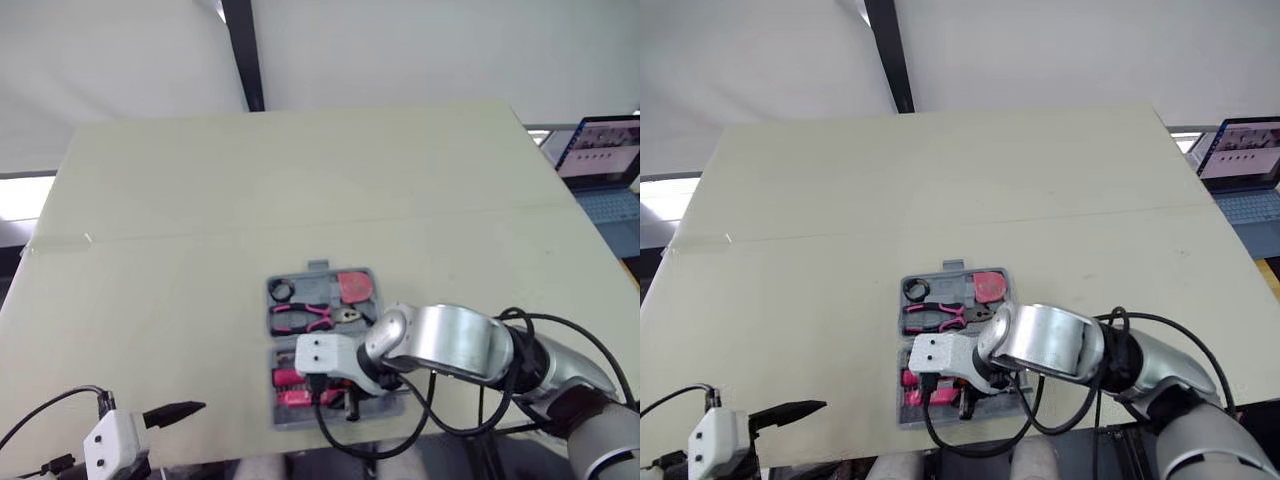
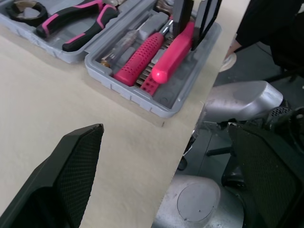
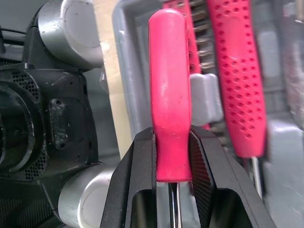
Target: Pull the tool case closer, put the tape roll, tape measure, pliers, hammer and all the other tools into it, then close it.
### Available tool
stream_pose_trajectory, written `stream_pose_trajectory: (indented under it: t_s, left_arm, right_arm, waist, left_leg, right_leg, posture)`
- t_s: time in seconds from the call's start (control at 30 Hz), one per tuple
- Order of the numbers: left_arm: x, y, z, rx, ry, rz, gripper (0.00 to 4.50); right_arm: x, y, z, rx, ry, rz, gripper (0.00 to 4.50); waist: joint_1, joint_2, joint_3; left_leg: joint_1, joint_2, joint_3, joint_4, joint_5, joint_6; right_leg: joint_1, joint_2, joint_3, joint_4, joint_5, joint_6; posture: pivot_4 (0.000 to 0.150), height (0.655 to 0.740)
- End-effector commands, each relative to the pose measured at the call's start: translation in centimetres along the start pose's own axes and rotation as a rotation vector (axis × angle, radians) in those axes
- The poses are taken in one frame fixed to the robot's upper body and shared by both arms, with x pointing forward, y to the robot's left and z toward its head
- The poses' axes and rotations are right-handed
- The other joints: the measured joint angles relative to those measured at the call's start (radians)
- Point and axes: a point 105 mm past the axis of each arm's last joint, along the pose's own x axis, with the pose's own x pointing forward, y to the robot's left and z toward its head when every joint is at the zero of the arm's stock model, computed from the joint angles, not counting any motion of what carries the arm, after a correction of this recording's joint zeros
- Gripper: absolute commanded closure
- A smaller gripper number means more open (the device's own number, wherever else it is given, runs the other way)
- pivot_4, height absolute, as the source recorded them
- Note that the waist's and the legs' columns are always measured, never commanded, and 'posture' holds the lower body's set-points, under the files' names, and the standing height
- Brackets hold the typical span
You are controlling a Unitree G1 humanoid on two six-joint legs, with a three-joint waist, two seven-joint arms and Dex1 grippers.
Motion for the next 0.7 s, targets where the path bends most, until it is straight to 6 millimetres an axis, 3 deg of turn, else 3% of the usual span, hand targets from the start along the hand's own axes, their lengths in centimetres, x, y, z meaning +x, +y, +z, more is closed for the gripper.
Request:
stream_pose_trajectory:
  t_s: [0.03, 0.7]
  left_arm:
    - [-0.5, -0.3, -0.3, 0.016, 0.02, -0.015, 0.0]
    - [-0.9, 0.2, -0.9, 0.03, 0.017, 0.019, 0.0]
  right_arm:
    - [0.0, 0.6, 0.6, -0.05, -0.011, 0.023, 4.07]
    - [1.0, 1.0, 1.5, -0.076, -0.012, 0.054, 4.07]
  waist:
    - [0.0, 0.0, 0.0]
    - [-0.001, -0.001, -0.001]
  left_leg:
    - [0.0, 0.0, 0.0, 0.0, 0.0, 0.0]
    - [0.0, 0.0, 0.0, 0.001, 0.0, 0.0]
  right_leg:
    - [0.0, 0.0, 0.0, 0.0, 0.0, 0.0]
    - [0.0, 0.0, -0.001, 0.001, 0.0, 0.0]
  posture:
    - [0.15, 0.74]
    - [0.15, 0.74]
